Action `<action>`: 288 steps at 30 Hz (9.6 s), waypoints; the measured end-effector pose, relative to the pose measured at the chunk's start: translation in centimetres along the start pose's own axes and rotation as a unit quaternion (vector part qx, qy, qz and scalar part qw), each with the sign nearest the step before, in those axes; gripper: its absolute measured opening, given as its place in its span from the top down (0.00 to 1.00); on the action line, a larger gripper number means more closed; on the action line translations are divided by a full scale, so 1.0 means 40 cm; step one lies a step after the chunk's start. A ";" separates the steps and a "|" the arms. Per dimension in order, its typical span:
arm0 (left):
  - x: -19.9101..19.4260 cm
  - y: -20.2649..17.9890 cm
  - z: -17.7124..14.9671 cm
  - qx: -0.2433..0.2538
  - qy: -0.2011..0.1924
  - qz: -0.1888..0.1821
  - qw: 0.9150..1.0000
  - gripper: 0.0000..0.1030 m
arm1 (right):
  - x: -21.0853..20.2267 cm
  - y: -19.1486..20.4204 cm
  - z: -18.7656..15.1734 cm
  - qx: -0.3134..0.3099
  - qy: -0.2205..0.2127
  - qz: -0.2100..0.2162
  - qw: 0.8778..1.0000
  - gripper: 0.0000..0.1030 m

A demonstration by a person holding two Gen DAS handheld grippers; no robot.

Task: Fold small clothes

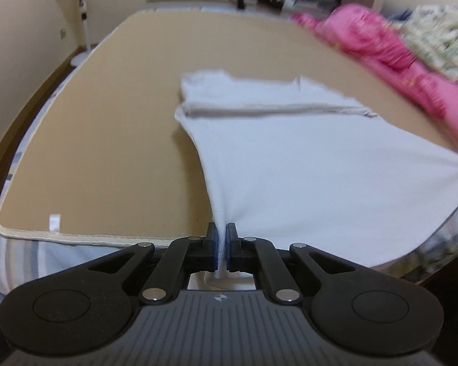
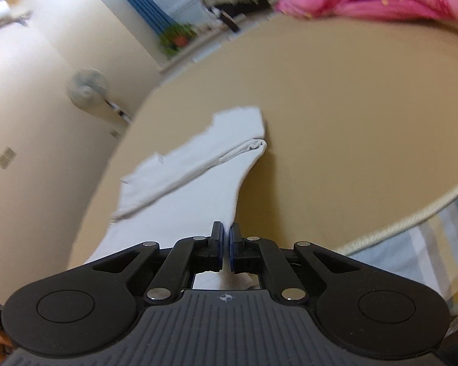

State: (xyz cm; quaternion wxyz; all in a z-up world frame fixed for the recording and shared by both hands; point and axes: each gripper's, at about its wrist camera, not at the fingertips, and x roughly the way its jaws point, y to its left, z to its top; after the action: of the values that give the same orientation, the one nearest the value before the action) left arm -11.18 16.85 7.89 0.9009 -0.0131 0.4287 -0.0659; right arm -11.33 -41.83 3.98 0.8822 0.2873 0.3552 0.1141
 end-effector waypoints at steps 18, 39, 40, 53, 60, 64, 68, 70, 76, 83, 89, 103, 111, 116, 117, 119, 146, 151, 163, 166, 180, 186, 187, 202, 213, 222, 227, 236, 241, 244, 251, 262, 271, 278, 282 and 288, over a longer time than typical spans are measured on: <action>0.244 0.140 0.306 -0.112 0.007 -0.085 0.990 0.94 | 0.152 -0.127 0.195 0.051 0.014 0.016 0.998 0.97; 0.602 0.145 0.386 -0.055 0.006 -0.026 0.998 0.49 | 0.626 -0.150 0.234 -0.106 0.066 -0.138 0.983 0.73; 0.613 0.136 0.385 -0.054 0.000 -0.026 0.998 0.48 | 0.635 -0.140 0.234 -0.120 0.060 -0.139 0.981 0.72; 0.672 0.117 0.421 -0.046 -0.041 -0.035 0.997 0.97 | 0.720 -0.123 0.291 -0.113 0.014 -0.091 0.989 0.95; 0.718 0.170 0.436 -0.117 -0.029 -0.003 0.993 0.97 | 0.700 -0.185 0.339 0.000 -0.054 -0.102 0.993 0.95; 0.719 0.172 0.439 -0.135 -0.034 -0.001 0.990 0.86 | 0.749 -0.175 0.328 -0.026 -0.019 -0.139 0.990 0.93; 0.680 0.181 0.431 -0.156 -0.047 -0.009 0.987 0.81 | 0.708 -0.148 0.332 -0.024 -0.050 -0.155 0.986 0.73; 0.649 0.183 0.411 -0.159 -0.037 -0.019 0.986 0.81 | 0.676 -0.137 0.319 -0.020 -0.050 -0.145 0.988 0.72; 0.556 0.166 0.334 -0.117 0.037 -0.050 0.991 0.79 | 0.584 -0.110 0.210 -0.032 0.082 -0.143 0.986 0.72; 0.499 0.150 0.182 -0.065 0.109 -0.072 0.989 0.79 | 0.483 -0.105 0.101 -0.046 0.135 -0.146 0.979 0.72; 0.489 0.123 0.126 -0.041 0.116 -0.044 0.991 0.90 | 0.459 -0.116 0.075 -0.044 0.148 -0.156 0.976 0.72; 0.473 0.119 0.085 -0.072 0.143 -0.018 0.987 0.94 | 0.396 -0.137 0.043 0.023 0.113 -0.181 0.977 0.96; 0.398 0.026 0.117 -0.006 0.016 -0.026 1.000 0.91 | 0.353 -0.059 0.061 -0.059 0.018 -0.160 0.985 0.84; 0.523 -0.009 0.072 0.035 0.130 0.042 0.990 0.91 | 0.465 -0.097 0.005 -0.069 0.146 -0.198 0.967 0.81; 0.520 -0.010 0.075 0.031 0.125 0.042 0.991 0.91 | 0.466 -0.094 0.002 -0.070 0.142 -0.200 0.967 0.81; 0.492 -0.014 0.084 0.029 0.098 0.031 0.994 0.86 | 0.447 -0.069 0.012 -0.082 0.114 -0.190 0.972 0.78; 0.451 0.125 0.135 -0.125 0.055 -0.054 0.989 0.85 | 0.468 -0.051 0.029 -0.121 0.083 -0.214 0.966 0.64; 0.486 0.212 0.122 -0.221 0.076 -0.062 0.970 0.47 | 0.451 -0.051 0.045 -0.109 0.063 -0.207 0.970 0.64; 0.580 0.177 0.079 -0.212 0.119 -0.041 0.969 0.62 | 0.419 -0.055 0.092 -0.076 0.031 -0.162 0.983 0.64; 0.576 0.132 0.076 -0.188 0.111 -0.031 0.975 0.90 | 0.405 -0.065 0.107 -0.062 0.021 -0.154 0.986 0.64; 0.367 -0.481 0.350 -0.037 -0.032 -0.152 0.987 0.93 | 0.307 -0.196 0.177 0.013 -0.042 -0.166 0.985 0.64; 0.521 -0.923 0.290 0.060 0.027 -0.228 0.971 0.86 | 0.286 -0.253 0.189 0.046 -0.056 -0.169 0.983 0.64; 0.559 -0.960 0.270 0.076 0.062 -0.240 0.966 0.85 | 0.282 -0.262 0.191 0.051 -0.057 -0.169 0.983 0.65; 0.714 -0.662 0.109 0.072 0.126 -0.119 0.982 0.94 | 0.475 -0.210 0.099 0.005 0.158 -0.127 0.979 0.68; 0.566 -0.585 0.112 0.091 0.056 -0.144 0.984 0.87 | 0.436 -0.150 0.215 0.005 -0.013 -0.100 0.995 0.65; 0.508 -0.508 0.147 0.088 0.041 -0.115 0.989 0.85 | 0.676 -0.190 0.279 0.073 0.028 -0.099 0.992 0.53; 0.510 -0.555 0.204 0.100 0.017 -0.120 0.988 0.77 | 0.647 -0.208 0.299 0.117 -0.040 -0.041 0.991 0.90; 0.684 -0.633 0.229 0.115 0.090 -0.111 0.983 0.74 | 0.587 -0.258 0.278 0.129 -0.052 -0.153 0.978 0.74; 0.662 -0.615 0.212 0.197 0.131 -0.097 0.967 0.67 | 0.564 -0.213 0.251 0.065 0.002 -0.071 0.995 0.36; 0.650 -0.554 0.265 0.130 0.087 -0.108 0.982 0.53 | 0.612 -0.224 0.205 0.050 0.092 -0.067 0.992 0.29; 0.794 -0.440 0.340 -0.103 0.101 -0.170 0.975 0.36 | 0.624 -0.216 0.150 0.052 0.096 -0.074 0.991 0.25; 0.846 -0.444 0.343 -0.120 0.078 -0.220 0.965 0.67 | 0.696 -0.163 0.177 0.055 0.046 -0.054 0.996 0.71; 0.617 -0.338 0.608 -0.056 -0.073 -0.216 0.972 0.64 | 0.667 0.038 0.315 0.003 -0.093 0.060 0.994 0.74; 0.708 -0.163 0.681 -0.088 -0.054 -0.114 0.988 0.31 | 0.832 0.126 0.440 -0.021 -0.047 0.032 0.998 0.44; 0.754 -0.088 0.581 -0.106 -0.003 -0.100 0.989 0.40 | 0.905 0.059 0.396 -0.003 0.003 -0.080 0.997 0.45; 0.818 -0.102 0.455 -0.120 0.040 -0.138 0.982 0.48 | 0.933 0.026 0.313 0.008 0.045 -0.043 0.998 0.45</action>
State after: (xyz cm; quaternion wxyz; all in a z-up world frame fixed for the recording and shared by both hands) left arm 22.88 7.95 -5.51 0.8570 -0.1779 0.4635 -0.1380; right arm 24.27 -31.19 -9.05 0.8670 0.2730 0.4077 0.0865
